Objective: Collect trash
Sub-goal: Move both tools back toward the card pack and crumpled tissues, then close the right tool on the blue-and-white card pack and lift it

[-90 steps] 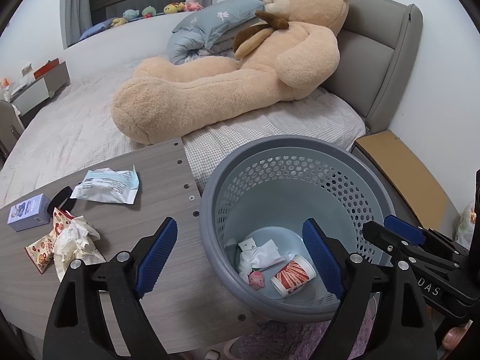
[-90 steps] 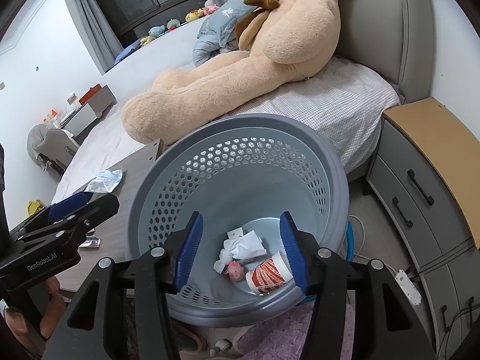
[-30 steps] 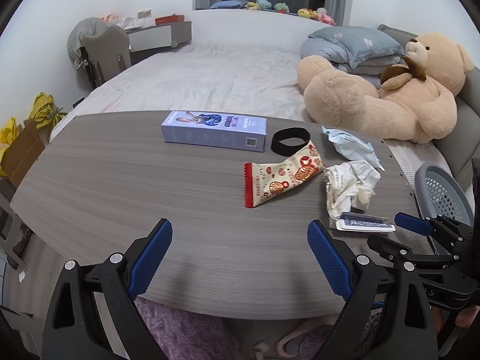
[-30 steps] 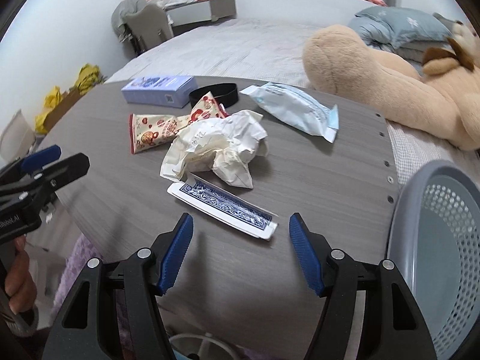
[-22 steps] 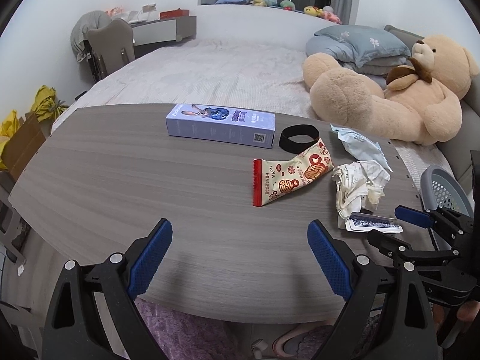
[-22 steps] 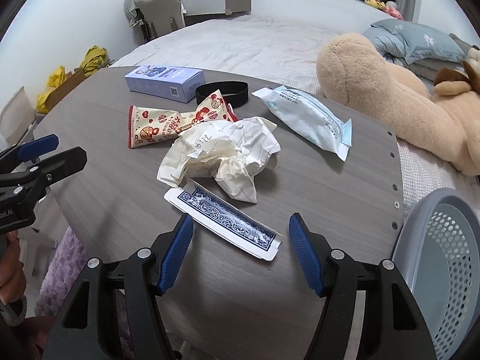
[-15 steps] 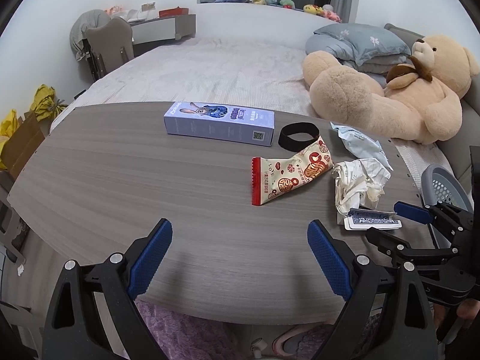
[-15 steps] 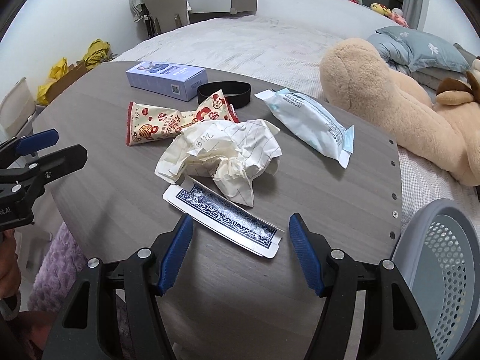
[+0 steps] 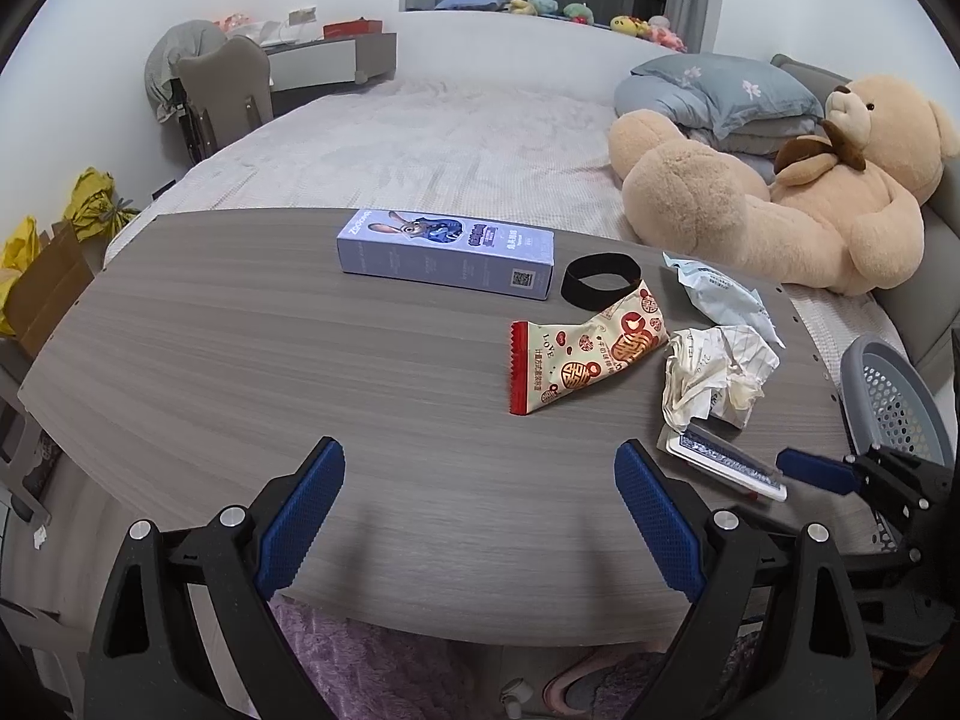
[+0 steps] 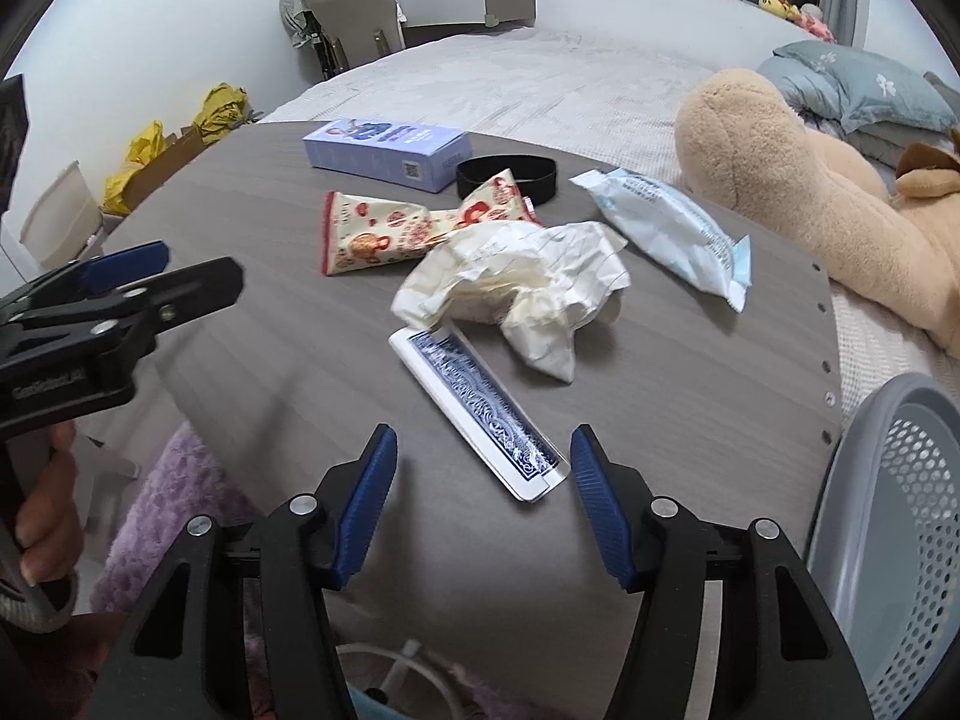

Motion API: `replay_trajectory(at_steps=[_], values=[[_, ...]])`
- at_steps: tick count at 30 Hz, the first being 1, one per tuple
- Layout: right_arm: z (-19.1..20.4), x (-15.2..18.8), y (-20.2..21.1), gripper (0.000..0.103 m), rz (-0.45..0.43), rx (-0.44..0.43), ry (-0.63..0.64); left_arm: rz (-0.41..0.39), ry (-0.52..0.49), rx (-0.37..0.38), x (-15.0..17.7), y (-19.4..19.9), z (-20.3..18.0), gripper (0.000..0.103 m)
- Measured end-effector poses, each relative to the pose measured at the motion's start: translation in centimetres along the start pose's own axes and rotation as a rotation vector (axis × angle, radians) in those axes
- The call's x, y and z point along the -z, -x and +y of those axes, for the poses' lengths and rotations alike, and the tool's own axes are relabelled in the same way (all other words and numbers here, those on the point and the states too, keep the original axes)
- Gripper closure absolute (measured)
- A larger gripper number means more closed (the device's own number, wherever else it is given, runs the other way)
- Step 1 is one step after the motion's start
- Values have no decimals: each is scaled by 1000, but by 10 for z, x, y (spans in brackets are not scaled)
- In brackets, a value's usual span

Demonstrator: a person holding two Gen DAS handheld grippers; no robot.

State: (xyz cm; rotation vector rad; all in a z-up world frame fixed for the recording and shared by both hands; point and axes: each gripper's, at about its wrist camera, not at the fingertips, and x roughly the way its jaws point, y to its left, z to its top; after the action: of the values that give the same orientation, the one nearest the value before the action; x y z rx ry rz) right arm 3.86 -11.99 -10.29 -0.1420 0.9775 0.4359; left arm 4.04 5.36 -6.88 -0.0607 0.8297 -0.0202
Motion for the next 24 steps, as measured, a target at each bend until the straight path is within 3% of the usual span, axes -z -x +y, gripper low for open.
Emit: replay_trajectory(at_steps=[7, 14, 24], values=[[25, 10, 9, 44, -5, -104, -21, -16, 20, -12, -1, 4, 8, 13], [21, 3, 6, 44, -31, -25, -81, -31, 55, -31, -1, 10, 24, 13], [23, -3, -10, 62, -18, 20, -78, -31, 66, -29, 1, 11, 31, 13]])
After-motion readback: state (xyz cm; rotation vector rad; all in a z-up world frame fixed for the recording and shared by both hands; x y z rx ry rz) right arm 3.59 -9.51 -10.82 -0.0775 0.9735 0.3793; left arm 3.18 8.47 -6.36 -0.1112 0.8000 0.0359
